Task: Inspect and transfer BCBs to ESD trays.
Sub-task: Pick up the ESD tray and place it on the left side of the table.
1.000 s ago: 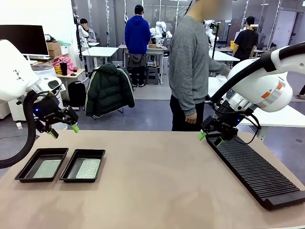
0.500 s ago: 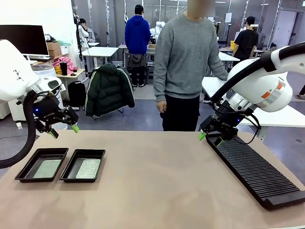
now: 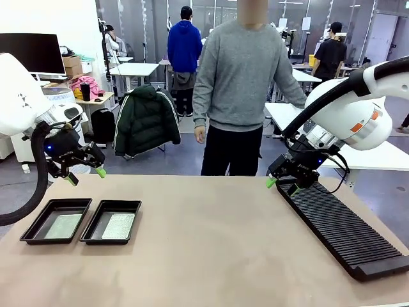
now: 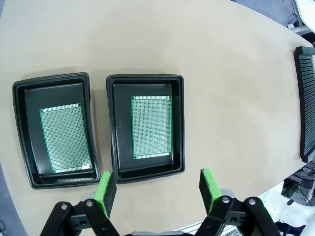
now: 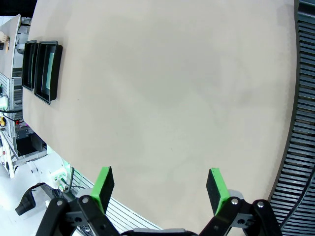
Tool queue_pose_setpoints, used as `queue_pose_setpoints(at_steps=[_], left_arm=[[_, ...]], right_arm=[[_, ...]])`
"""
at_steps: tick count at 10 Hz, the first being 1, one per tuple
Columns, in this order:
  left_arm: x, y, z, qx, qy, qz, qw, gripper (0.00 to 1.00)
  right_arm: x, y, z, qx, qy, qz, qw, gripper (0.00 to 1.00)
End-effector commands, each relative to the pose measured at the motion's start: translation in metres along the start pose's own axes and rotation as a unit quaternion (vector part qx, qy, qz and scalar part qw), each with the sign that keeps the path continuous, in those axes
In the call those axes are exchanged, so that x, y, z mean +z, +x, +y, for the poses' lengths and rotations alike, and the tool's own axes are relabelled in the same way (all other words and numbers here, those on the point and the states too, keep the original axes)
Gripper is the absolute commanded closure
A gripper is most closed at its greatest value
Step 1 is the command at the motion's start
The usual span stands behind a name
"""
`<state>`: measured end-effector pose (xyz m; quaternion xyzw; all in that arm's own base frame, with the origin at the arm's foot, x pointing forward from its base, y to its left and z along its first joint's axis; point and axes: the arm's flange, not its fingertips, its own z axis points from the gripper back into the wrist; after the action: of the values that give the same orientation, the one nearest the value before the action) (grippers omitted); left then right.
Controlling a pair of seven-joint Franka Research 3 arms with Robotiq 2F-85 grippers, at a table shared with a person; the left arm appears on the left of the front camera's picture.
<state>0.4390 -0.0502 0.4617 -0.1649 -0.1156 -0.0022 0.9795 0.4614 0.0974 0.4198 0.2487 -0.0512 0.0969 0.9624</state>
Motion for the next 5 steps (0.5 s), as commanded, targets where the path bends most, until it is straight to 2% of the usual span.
queue_pose_setpoints(at_steps=[1, 5], left_arm=[[0.0006, -0.0004, 0.0021, -0.002, 0.003, -0.001, 1.000, 0.10], [0.0006, -0.0004, 0.0021, -0.002, 0.003, -0.001, 1.000, 0.10]], right_arm=[[-0.0010, 0.0014, 0.0018, -0.011, -0.004, -0.003, 1.000, 0.00], [-0.0010, 0.0014, 0.0018, -0.011, -0.004, -0.003, 1.000, 0.00]])
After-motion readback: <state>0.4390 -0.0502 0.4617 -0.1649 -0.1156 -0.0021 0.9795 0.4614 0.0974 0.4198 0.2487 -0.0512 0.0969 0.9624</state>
